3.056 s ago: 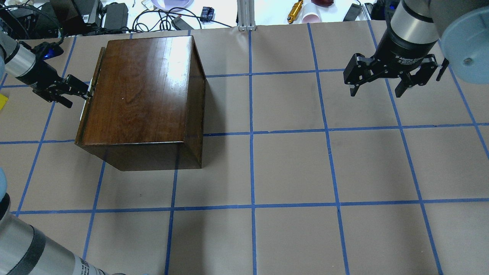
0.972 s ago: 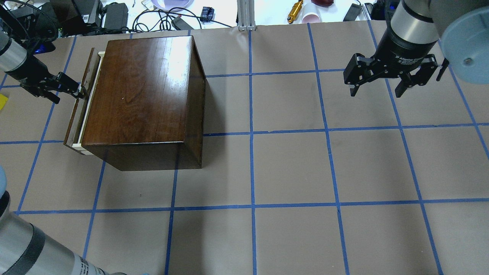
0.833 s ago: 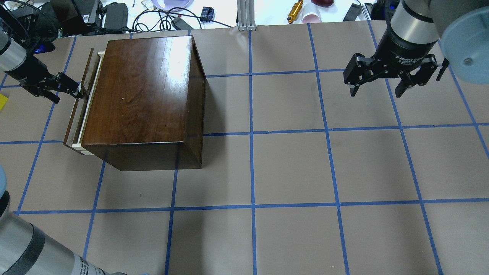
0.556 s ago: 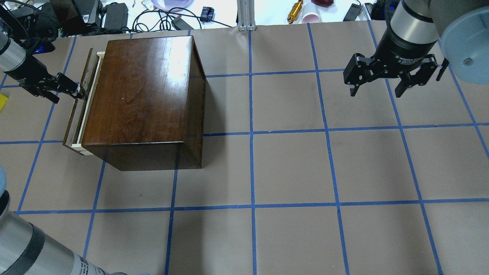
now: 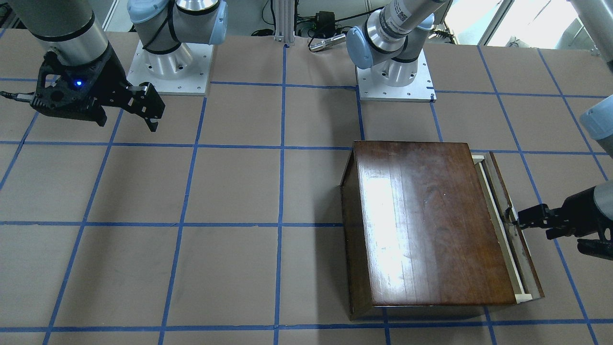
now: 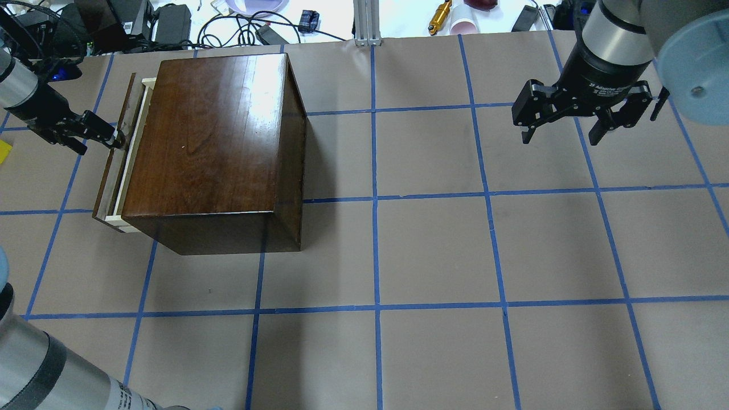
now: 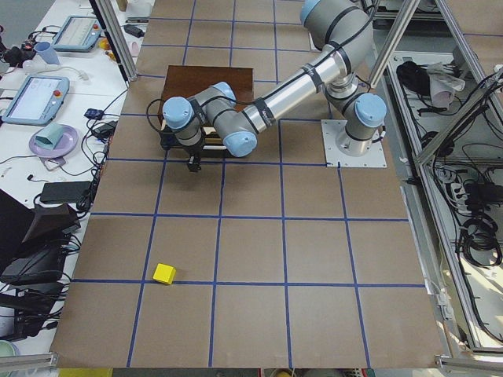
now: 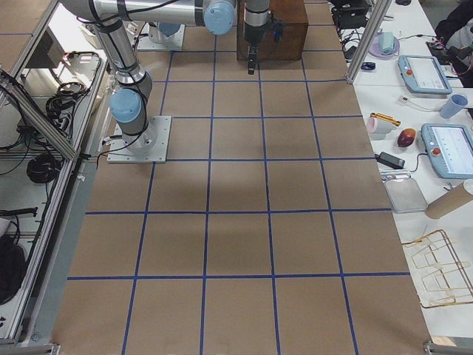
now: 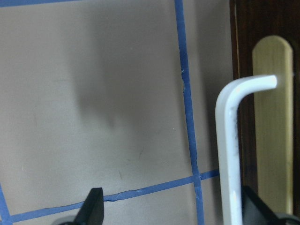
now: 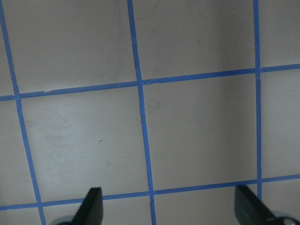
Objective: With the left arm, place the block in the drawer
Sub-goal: 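Pull the drawer outward from the cabinet with the left gripper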
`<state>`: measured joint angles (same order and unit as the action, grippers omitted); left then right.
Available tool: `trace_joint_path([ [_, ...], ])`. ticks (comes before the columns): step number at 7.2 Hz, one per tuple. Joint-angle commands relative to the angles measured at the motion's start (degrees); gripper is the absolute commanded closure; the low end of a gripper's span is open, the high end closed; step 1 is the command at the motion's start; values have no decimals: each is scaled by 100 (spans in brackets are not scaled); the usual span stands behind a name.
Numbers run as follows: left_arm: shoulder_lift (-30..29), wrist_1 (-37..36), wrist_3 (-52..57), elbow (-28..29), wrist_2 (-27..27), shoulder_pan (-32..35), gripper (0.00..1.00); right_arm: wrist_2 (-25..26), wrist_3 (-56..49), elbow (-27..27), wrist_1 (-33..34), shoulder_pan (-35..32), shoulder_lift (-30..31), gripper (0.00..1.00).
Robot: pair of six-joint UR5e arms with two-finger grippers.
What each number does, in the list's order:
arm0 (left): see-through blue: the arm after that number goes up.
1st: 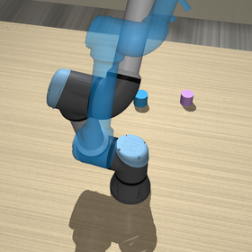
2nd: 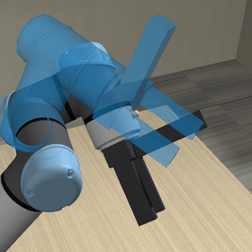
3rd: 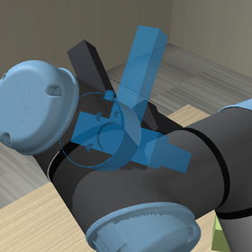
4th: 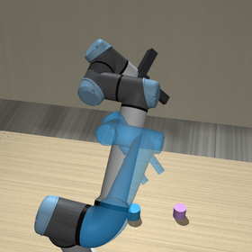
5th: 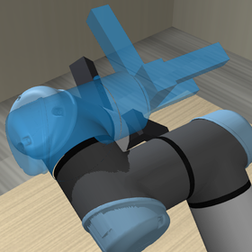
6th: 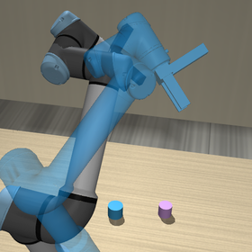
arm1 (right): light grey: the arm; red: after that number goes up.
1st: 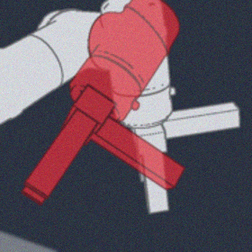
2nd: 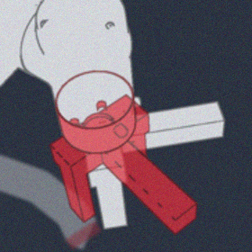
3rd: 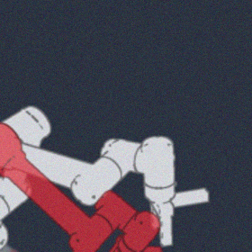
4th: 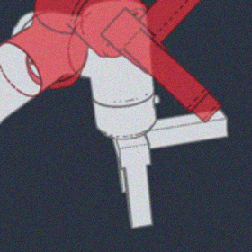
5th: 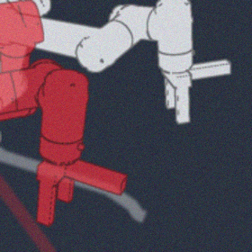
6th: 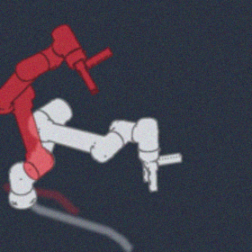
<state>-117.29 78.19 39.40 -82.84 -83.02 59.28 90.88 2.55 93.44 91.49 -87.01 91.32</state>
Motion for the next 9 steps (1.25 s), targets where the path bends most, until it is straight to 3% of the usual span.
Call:
trace_joint_path([
  [1, -4, 3, 51, -30, -22, 4, 0, 0, 0, -1, 0, 0, 0, 0],
  [9, -4, 38, -11, -48, 5, -4, 0, 0, 0, -1, 0, 0, 0, 0],
])
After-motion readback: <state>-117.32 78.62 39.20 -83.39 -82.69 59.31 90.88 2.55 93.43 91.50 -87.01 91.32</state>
